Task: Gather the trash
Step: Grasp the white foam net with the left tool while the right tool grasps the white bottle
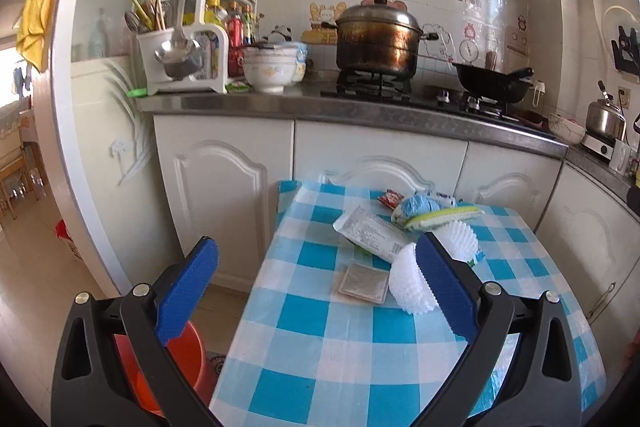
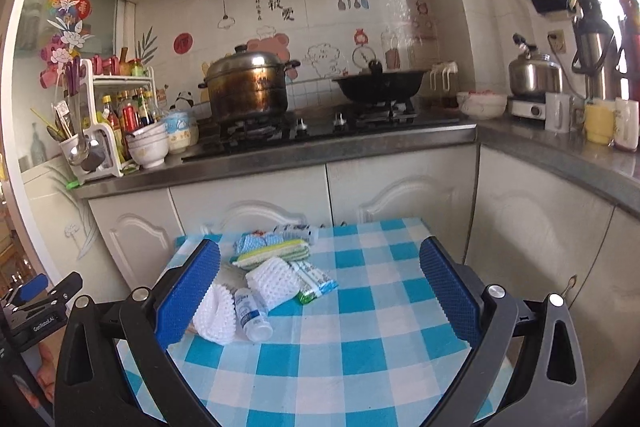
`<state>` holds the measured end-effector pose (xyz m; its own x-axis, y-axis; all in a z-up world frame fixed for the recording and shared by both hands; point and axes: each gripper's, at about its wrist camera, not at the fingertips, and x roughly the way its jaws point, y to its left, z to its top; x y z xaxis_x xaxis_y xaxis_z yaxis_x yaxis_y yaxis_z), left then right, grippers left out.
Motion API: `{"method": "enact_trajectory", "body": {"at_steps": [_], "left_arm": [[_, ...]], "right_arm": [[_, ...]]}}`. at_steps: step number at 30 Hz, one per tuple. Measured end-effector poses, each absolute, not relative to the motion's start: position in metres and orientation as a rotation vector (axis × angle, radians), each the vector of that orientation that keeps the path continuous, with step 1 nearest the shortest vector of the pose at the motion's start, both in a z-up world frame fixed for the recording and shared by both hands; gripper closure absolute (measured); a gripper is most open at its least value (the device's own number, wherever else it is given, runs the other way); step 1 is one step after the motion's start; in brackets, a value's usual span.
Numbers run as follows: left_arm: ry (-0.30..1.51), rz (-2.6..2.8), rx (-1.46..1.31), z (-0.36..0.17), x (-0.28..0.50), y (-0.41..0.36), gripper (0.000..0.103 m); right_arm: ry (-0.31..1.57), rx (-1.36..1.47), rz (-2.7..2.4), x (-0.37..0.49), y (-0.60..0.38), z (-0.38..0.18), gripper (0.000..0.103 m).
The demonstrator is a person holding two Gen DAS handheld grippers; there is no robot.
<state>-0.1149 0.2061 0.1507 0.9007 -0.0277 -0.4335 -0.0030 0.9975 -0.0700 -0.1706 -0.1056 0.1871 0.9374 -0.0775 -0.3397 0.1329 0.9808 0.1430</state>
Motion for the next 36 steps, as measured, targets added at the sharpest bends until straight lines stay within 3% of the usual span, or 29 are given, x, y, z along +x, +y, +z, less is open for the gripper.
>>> {"method": "enact_trajectory", "body": {"at_steps": [6, 11, 22, 28, 31, 36], "left_arm": [[0.617, -0.155, -0.167, 0.107, -0.082, 0.2, 0.004], [0.651, -0.24, -0.191, 0.082, -0.065, 0.179, 0.004], [0.678, -0.26, 0.05, 0.037, -0.024, 0.105, 0.007], [0.728, -0.244, 0.016, 0.025, 0.001, 0.103, 0.026], [0.73, -0.244, 0.02, 0.025, 0.006, 0.101, 0.035], [0.754, -0.261, -0.004, 0.024, 0.01, 0.101, 0.06]], "right_arm": [[0.556, 0.323, 0.018, -0.121, -0.113, 0.13, 0.004], [0.67, 0.5, 0.108, -0.096, -0.126, 0.091, 0.004], [0.708, 0.556, 0.249, -0.066, -0.123, 0.062, 0.006], [0.743, 0.572, 0.293, -0.05, -0.117, 0.049, 0.009], [0.768, 0.567, 0.313, -0.039, -0.111, 0.044, 0.029], [0.795, 0.547, 0.359, -0.021, -0.095, 0.037, 0.03]]}}
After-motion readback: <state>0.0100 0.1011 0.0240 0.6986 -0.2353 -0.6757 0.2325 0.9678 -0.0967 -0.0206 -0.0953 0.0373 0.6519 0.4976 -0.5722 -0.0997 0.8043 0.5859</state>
